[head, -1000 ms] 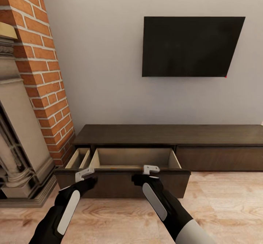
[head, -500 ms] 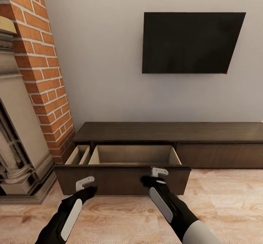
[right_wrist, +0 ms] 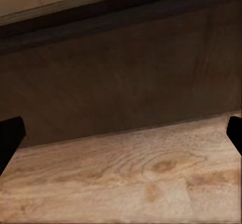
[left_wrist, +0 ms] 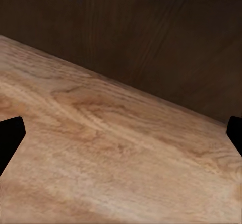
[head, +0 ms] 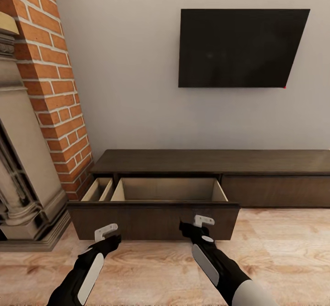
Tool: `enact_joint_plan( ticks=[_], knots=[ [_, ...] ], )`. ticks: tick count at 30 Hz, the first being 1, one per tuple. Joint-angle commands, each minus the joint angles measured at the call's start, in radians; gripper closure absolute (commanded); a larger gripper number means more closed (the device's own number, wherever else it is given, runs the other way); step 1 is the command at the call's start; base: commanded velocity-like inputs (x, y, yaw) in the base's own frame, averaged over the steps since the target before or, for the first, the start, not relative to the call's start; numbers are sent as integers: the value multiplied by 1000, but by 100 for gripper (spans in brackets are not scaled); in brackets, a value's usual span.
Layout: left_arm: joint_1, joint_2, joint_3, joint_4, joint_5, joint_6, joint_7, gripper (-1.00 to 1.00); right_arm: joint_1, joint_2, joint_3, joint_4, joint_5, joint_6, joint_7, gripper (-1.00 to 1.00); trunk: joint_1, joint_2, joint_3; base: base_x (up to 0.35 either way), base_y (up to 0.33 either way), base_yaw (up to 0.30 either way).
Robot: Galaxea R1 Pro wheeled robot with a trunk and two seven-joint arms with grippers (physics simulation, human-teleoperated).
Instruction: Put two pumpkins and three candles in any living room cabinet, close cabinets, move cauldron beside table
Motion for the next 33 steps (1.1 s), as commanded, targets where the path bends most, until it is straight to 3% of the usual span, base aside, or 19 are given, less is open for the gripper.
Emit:
enact_joint_plan(
  ticks=[1,5,10,13,19,24,33],
  knots=[
    [0,0,0,0,0,-1,0,-100,0,0,0,4,1,-2,1,-100,0,0,-4,0,0,0],
    [0,0,-1,2,0,-1,0,-100,0,0,2,13,11,-6,7,-100,2,-1,-19,0,0,0],
    [0,1,-2,4,0,-2,-2,-100,0,3,0,47,115,-27,10,-100,4,-2,-39,0,0,0],
    [0,2,-3,4,0,-2,-3,-100,0,4,-3,63,143,-47,13,-100,6,-3,-50,0,0,0],
    [0,3,-59,5,-11,-5,-3,-100,0,3,-8,90,153,-70,15,-100,8,-5,-74,0,0,0],
    [0,3,-101,11,-40,-29,-3,-100,0,3,-9,147,155,-144,15,-100,11,-6,-93,0,0,0],
    [0,-4,-113,24,-49,-63,-3,-100,0,3,-10,169,157,-169,16,-100,15,-8,-128,0,0,0]
  ],
)
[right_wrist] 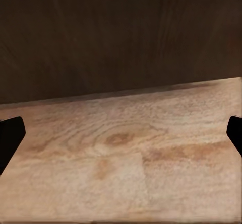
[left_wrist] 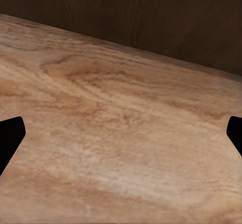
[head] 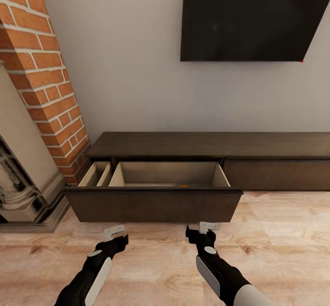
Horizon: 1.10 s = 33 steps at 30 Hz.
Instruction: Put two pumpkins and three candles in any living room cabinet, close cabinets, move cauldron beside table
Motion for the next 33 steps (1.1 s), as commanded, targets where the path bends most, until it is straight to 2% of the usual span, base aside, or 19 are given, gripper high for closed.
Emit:
enact_joint_plan(
  ticks=[1,6,11,15,19,27,33],
  knots=[
    [0,-1,0,0,0,-7,0,-100,0,0,0,0,0,-1,0,-100,0,0,-4,0,0,0],
    [0,-2,-18,4,-1,-93,-1,-100,0,1,0,1,0,-3,0,-100,3,-1,-23,0,0,0],
    [0,2,-123,5,-2,-146,2,-100,0,2,-1,2,-2,-4,0,-100,4,-2,-31,0,0,0],
    [0,0,-157,6,-3,-156,7,-100,0,1,-1,2,-4,-4,0,-100,4,-2,-31,0,0,0],
    [0,-1,-168,6,-4,-169,8,-100,0,1,-1,2,-6,-4,1,-100,4,-2,-31,78,0,0],
    [0,2,-171,7,-3,-176,8,-100,0,2,-1,2,-3,-6,1,-100,4,-2,-31,286,0,0],
    [0,2,-172,7,-5,-177,8,-100,0,1,0,3,-2,-50,1,-100,4,-2,-31,312,0,0]
  ],
)
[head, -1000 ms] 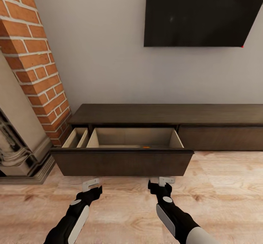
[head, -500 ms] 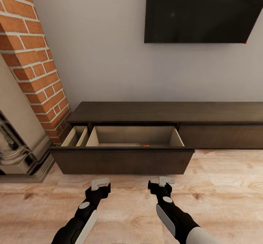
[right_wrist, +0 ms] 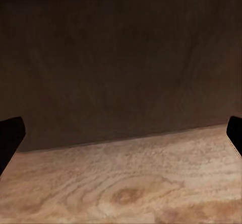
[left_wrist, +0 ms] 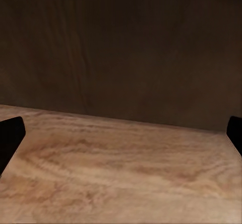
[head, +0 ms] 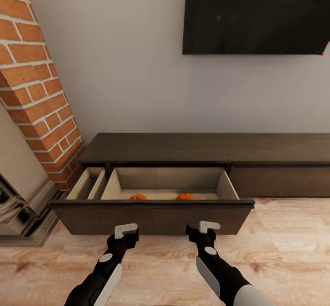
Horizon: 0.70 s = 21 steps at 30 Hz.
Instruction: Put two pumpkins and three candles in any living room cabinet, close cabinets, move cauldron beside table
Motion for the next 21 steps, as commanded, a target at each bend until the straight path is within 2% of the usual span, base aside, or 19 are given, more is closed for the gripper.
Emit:
enact_joint_plan(
  ticks=[1,8,12,21],
  knots=[
    [0,0,-1,0,0,-1,0,-100,0,0,0,0,0,-2,1,-100,0,0,0,160,0,0],
    [0,0,-3,0,0,-6,0,-100,0,-1,-1,0,-4,-6,71,-100,0,0,0,170,0,0],
    [0,0,-2,0,0,-7,1,-100,0,-1,-1,0,-5,-6,78,-100,0,0,0,183,0,0],
    [0,0,-2,0,0,-6,2,-100,0,-1,-1,0,-6,-6,80,-100,0,0,0,67,0,0]
  ],
)
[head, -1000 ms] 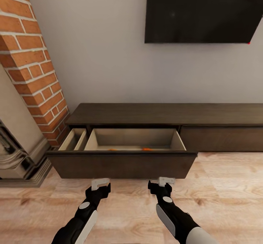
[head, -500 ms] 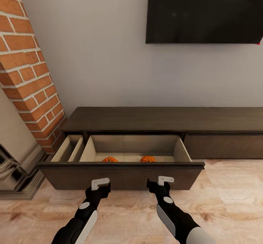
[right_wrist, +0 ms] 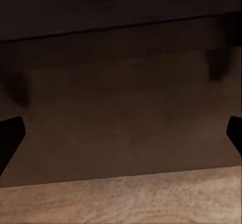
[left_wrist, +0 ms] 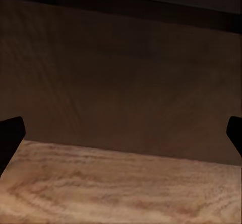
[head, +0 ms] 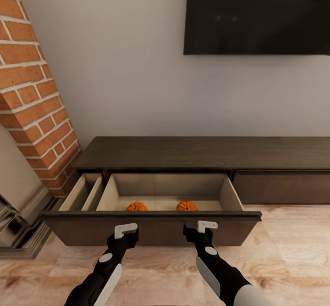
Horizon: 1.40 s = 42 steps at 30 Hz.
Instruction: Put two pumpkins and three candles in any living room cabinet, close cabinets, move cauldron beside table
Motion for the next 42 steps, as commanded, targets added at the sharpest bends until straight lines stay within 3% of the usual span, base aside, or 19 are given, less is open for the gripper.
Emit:
enact_joint_plan(
  ticks=[1,33,42],
  knots=[
    [0,0,1,0,0,0,0,-100,0,0,0,0,0,0,0,-100,0,0,0,224,0,0],
    [0,3,4,0,1,0,-1,-100,0,2,0,0,1,0,0,-100,0,0,0,312,0,0],
    [0,2,1,0,1,-1,-3,-100,0,2,0,0,2,0,0,-100,0,0,0,91,0,0]
  ],
)
